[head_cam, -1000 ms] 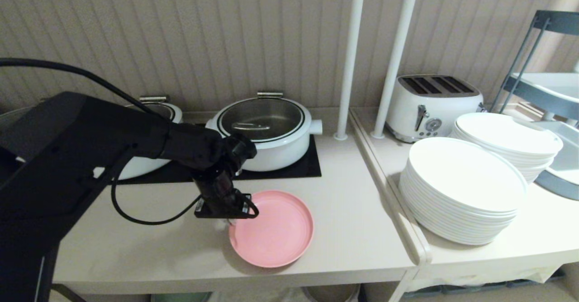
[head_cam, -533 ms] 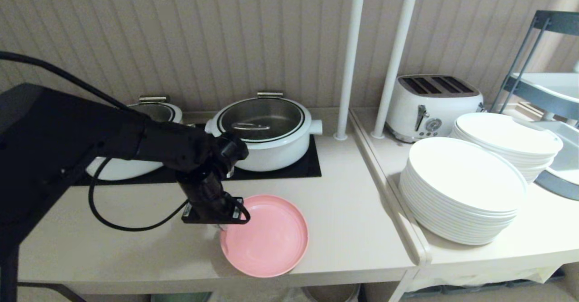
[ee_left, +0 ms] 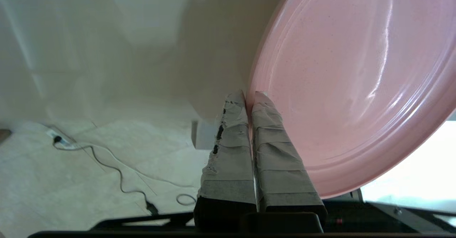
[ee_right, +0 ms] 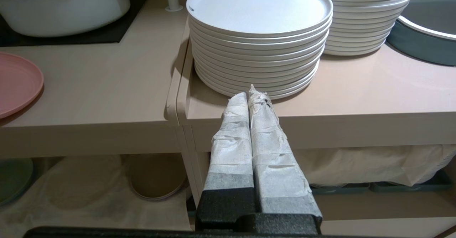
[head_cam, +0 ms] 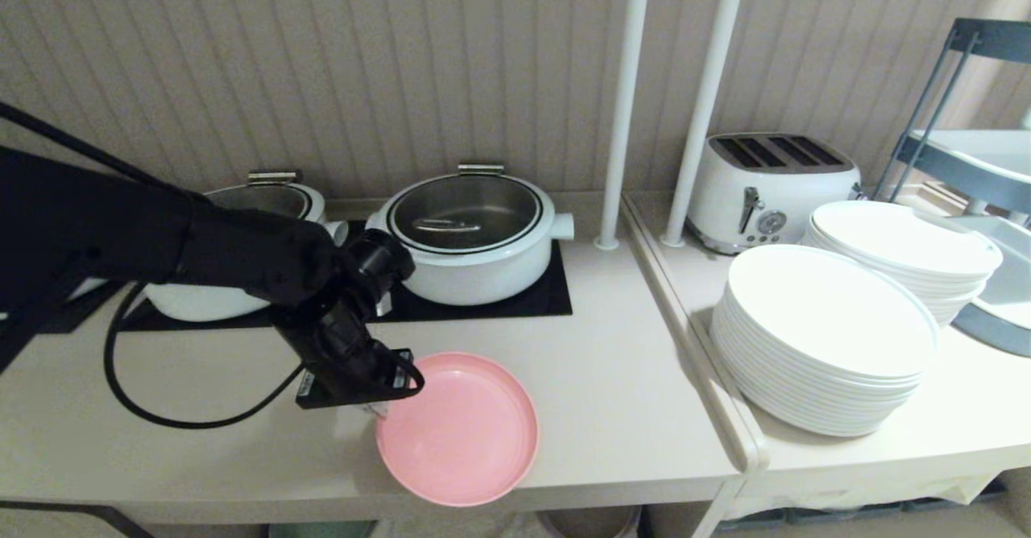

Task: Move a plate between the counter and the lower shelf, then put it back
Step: Pick up the plate

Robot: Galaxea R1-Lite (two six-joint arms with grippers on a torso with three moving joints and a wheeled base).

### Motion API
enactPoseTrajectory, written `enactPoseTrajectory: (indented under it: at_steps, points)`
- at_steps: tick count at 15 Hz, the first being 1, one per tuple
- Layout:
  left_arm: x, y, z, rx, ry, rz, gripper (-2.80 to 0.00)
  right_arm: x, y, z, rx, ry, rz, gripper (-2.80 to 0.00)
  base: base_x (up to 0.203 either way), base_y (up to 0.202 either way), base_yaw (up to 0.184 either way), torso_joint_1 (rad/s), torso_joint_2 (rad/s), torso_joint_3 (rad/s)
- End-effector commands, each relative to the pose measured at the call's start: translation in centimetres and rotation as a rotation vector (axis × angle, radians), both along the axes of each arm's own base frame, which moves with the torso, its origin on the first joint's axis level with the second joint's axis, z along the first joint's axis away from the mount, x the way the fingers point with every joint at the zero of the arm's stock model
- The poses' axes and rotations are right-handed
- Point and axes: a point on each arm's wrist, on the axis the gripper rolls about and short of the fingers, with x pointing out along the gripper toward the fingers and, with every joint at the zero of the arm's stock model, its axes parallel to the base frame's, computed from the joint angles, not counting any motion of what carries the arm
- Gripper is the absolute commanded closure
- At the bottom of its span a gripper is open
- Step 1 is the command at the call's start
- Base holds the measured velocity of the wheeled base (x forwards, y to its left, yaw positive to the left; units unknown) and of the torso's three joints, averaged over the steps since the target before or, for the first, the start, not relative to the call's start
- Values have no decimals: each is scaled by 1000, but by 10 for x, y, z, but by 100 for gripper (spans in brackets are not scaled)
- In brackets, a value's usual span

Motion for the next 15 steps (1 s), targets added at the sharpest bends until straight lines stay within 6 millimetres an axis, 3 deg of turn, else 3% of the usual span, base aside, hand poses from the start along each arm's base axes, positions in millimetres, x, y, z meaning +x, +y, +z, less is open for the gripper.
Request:
enactPoseTrajectory:
  at_steps: [1,15]
  points:
    - [-6,7,4,-7,5,17,0,0,0,0,0,1,1,0,0,0,0,0,0,0]
    - [-15,15,16,-158,37,107,0,0,0,0,0,0,1,0,0,0,0,0,0,0]
